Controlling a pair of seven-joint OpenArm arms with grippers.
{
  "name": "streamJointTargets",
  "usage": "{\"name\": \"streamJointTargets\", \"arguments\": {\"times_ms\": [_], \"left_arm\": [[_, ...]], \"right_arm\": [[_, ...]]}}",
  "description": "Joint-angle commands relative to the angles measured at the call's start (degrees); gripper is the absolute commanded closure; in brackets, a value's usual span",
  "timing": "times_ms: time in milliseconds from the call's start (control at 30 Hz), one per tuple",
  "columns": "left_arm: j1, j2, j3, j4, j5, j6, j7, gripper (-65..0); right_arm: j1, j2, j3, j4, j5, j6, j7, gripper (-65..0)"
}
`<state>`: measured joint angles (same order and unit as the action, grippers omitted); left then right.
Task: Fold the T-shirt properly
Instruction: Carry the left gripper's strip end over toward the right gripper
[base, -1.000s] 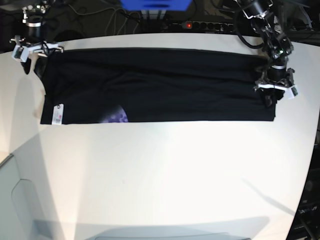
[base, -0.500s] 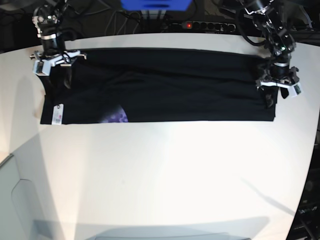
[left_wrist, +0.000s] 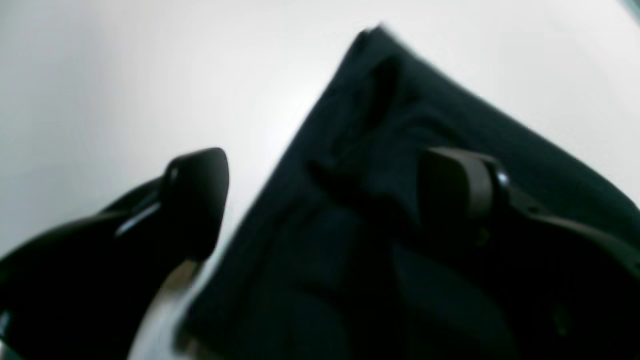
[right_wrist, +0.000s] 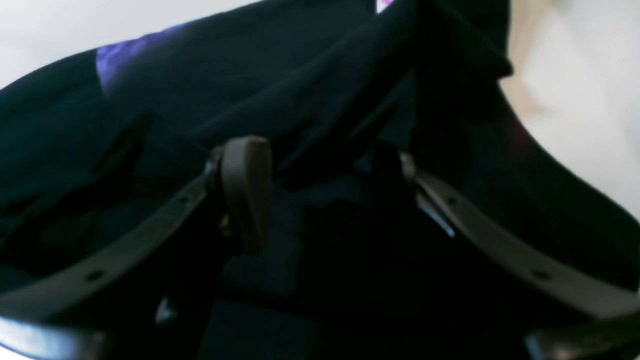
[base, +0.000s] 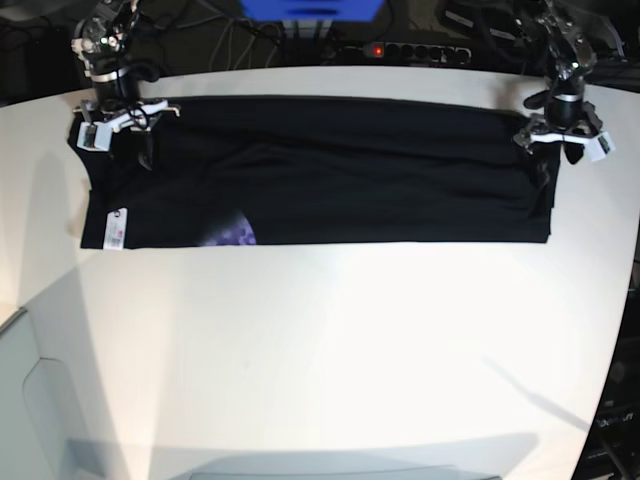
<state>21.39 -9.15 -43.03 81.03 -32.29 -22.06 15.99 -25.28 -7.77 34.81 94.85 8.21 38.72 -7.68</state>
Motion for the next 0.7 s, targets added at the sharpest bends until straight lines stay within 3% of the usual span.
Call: {"name": "streamJointTargets", "arguments": {"times_ms": [0,433,533,667], "left_arm": [[-0.7,-0.7,0.3,-0.2,-1.0,-0.4,-1.5,-56.9],[-2.9,-0.9,2.5,-5.0,-1.5,-0.4,-1.5,-55.8],[-3.0,-0.9,2.5,-6.0,-1.5,-0.5,-1.5,-45.5],[-3.2,-0.9,2.3,-6.2,-1.6,-0.5,-1.5,-18.0]], "right_arm": [[-0.1,0.2,0.1,0.8,1.1,1.3,1.4,-32.8],[0.6,1.4,0.4,-2.6,1.0,1.3,1.4,-32.7],[0.7,2.0,0.4,-2.8,1.0,1.3,1.5,-32.7],[0.7,2.1,0.2,-2.8,1.0,1.3,1.4,-32.7]]}}
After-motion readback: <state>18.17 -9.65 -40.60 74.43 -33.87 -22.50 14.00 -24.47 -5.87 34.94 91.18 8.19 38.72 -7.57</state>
